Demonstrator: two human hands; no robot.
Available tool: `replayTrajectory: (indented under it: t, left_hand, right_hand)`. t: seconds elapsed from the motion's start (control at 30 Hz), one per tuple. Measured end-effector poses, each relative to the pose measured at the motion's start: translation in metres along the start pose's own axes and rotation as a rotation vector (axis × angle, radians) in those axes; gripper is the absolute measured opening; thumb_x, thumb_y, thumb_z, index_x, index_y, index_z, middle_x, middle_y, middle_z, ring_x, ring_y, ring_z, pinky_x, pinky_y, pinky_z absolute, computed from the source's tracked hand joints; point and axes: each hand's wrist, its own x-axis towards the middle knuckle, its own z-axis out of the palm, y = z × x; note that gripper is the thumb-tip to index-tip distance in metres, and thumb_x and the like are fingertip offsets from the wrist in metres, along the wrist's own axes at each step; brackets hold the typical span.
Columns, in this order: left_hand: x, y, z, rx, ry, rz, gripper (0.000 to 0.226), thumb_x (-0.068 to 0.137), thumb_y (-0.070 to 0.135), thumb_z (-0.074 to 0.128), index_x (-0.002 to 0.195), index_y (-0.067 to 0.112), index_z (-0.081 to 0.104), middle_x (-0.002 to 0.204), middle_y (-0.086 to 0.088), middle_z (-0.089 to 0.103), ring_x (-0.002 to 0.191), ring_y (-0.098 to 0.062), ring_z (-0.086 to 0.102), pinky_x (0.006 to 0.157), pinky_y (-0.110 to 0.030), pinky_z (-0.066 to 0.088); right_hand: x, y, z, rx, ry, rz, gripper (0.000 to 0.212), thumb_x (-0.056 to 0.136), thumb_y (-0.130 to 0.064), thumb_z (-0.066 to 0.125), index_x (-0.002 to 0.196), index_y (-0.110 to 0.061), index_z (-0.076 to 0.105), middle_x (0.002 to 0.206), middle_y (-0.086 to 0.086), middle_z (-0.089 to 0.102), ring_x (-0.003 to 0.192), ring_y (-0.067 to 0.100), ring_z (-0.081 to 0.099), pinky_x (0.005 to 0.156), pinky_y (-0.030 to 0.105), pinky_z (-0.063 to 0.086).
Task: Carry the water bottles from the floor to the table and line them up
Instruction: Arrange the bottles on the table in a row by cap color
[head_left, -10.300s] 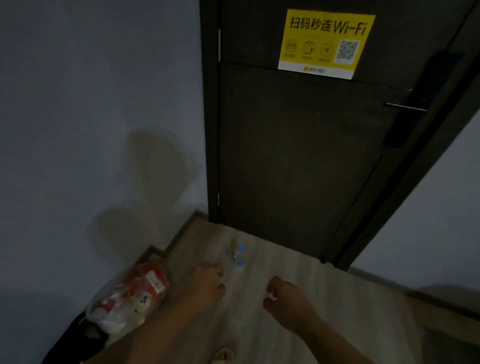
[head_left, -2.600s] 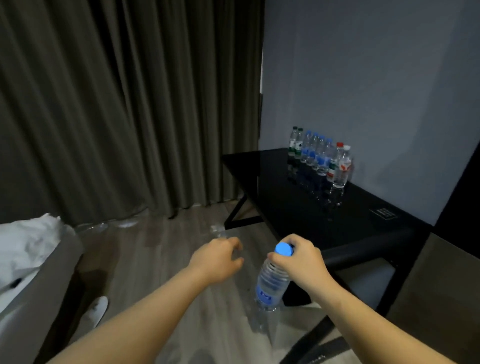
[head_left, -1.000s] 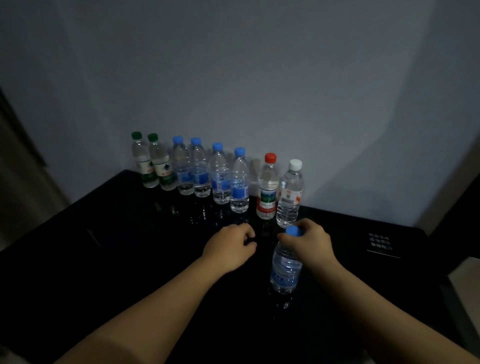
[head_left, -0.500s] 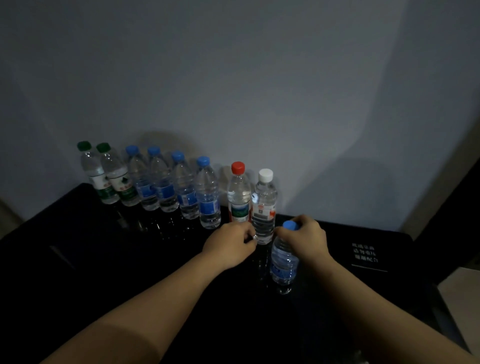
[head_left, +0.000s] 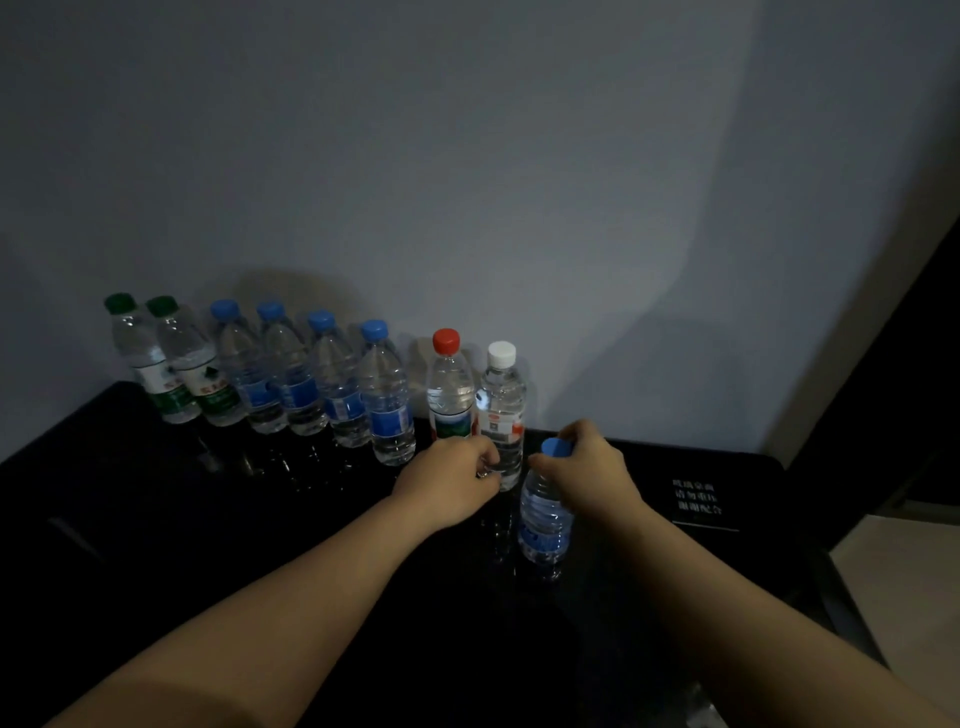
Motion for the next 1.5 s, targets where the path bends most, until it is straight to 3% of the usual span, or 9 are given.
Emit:
replayTrajectory:
  t: [0.17,0.4,0.57,0.67,0.93,1.13,1.5]
  left_hand:
    - [-0.012,-0.004,-0.017,0.015,0.042,0.029,0.023,0.086,0.030,0.057,0.107,0.023,0.059,0.105,0.002,0.065,0.093,-0.017,0.061,0.084,-0.038,0.053]
    - [-0.037,-0.049,-0.057,0.066,0.116,0.024,0.022,0.086,0.031,0.056,0.106,0.022,0.059,0.104,0.002,0.063,0.092,-0.017,0.059,0.080,-0.033,0.051]
    - [-0.056,-0.108,-0.092,0.079,0.134,0.013,0.022,0.086,0.031,0.056,0.106,0.022,0.058,0.105,0.001,0.062,0.092,-0.017,0.058,0.082,-0.034,0.050]
    - [-0.066,-0.148,-0.116,0.086,0.140,0.021,0.023,0.086,0.032,0.056,0.107,0.023,0.058,0.107,0.002,0.061,0.092,-0.014,0.057,0.081,-0.031,0.049]
    - [-0.076,-0.237,-0.161,0.110,0.074,0.059,0.024,0.087,0.032,0.055,0.109,0.024,0.057,0.112,0.001,0.061,0.096,-0.015,0.057,0.079,-0.029,0.047]
    - [-0.079,-0.265,-0.179,0.095,0.091,0.071,0.026,0.087,0.033,0.055,0.112,0.025,0.057,0.113,0.003,0.059,0.097,-0.014,0.057,0.081,-0.031,0.050]
    - [-0.077,-0.302,-0.202,0.070,0.143,-0.004,0.024,0.086,0.032,0.055,0.109,0.024,0.058,0.112,0.002,0.061,0.097,-0.013,0.058,0.082,-0.028,0.049]
  right_hand:
    - [-0.016,-0.026,0.008,-0.054,0.041,-0.064,0.039,0.080,-0.036,0.062,0.112,-0.022,0.043,0.086,-0.002,0.055,0.085,0.022,0.062,0.080,0.047,0.055]
    - [-0.040,-0.073,0.052,-0.149,-0.027,-0.170,0.028,0.078,-0.039,0.063,0.096,-0.024,0.048,0.104,0.005,0.063,0.094,0.024,0.061,0.085,0.043,0.051]
    - [-0.053,-0.111,0.101,-0.271,-0.089,-0.242,0.013,0.081,-0.034,0.059,0.089,-0.027,0.051,0.094,-0.001,0.061,0.086,0.017,0.060,0.083,0.042,0.053]
    - [-0.061,-0.139,0.139,-0.333,-0.093,-0.247,0.024,0.081,-0.032,0.059,0.102,-0.020,0.055,0.102,0.002,0.062,0.092,0.019,0.060,0.084,0.041,0.052]
    - [-0.077,-0.198,0.224,-0.357,-0.079,-0.205,0.020,0.081,-0.033,0.059,0.097,-0.020,0.055,0.091,-0.003,0.058,0.084,0.015,0.057,0.074,0.033,0.051]
    - [-0.079,-0.217,0.243,-0.360,-0.078,-0.195,0.017,0.085,-0.030,0.058,0.097,-0.019,0.055,0.094,-0.001,0.058,0.088,0.016,0.059,0.083,0.039,0.053]
    - [-0.060,-0.240,0.280,-0.327,-0.137,-0.230,0.024,0.084,-0.032,0.057,0.105,-0.022,0.051,0.101,-0.001,0.059,0.092,0.017,0.059,0.084,0.040,0.053]
